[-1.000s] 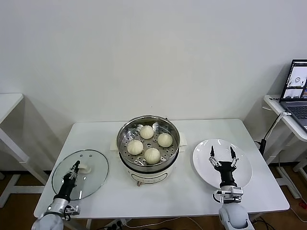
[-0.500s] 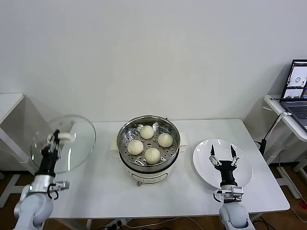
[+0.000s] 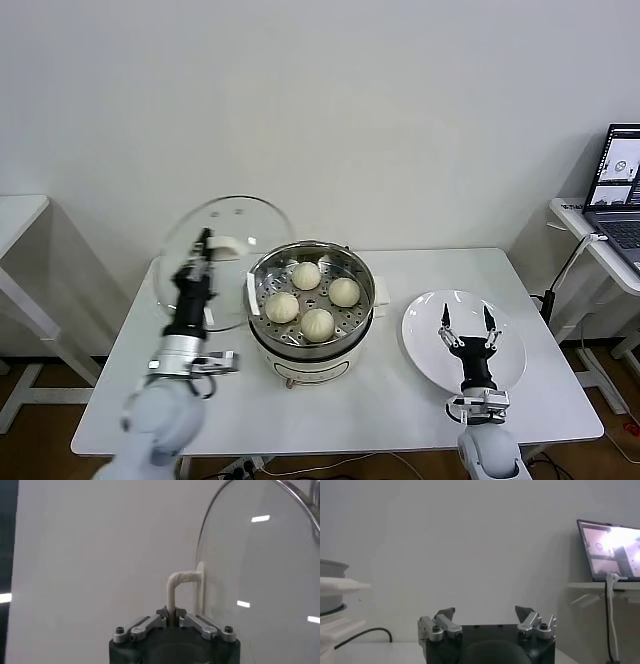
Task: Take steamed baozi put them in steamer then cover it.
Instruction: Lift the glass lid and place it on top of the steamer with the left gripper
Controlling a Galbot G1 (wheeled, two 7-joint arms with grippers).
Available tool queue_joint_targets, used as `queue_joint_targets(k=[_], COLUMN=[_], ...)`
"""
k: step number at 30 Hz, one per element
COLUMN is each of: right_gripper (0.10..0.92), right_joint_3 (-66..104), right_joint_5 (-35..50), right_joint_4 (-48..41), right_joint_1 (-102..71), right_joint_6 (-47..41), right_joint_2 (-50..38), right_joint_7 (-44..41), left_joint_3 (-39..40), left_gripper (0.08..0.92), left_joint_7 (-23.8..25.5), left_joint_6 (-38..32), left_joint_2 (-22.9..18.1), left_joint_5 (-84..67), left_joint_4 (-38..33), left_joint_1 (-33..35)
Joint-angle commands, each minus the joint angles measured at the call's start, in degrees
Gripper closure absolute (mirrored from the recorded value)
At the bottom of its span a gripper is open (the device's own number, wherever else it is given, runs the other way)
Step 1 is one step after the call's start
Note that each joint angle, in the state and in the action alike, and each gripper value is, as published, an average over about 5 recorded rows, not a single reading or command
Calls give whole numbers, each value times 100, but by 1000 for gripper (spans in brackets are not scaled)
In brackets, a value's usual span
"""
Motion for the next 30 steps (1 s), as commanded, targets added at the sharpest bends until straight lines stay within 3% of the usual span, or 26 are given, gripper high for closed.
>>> queue_joint_targets(k=[1, 6, 15, 30], right_gripper=[203, 203, 203, 203], right_joint_3=[116, 178, 191, 211], right_joint_5=[-48, -99, -221, -250], right_joint_4=[-83, -201, -283, -292], right_joint_1=[-31, -7, 35, 36], right_joint_6=[46, 101, 111, 98], right_joint_2=[68, 128, 208, 191], right_joint_7=[-7, -15, -15, -23], left_joint_3=[2145, 2192, 2041, 1823], left_gripper=[815, 815, 815, 815], left_joint_7=[1589, 1930, 1949, 2064], left_joint_6=[1302, 1446, 1269, 1089], left_joint_2=[-939, -1196, -1589, -1822], left_joint_5=[850, 1129, 2024, 2665], left_joint_4=[61, 492, 1187, 1458], left_joint_1=[-866, -1057, -1095, -1039])
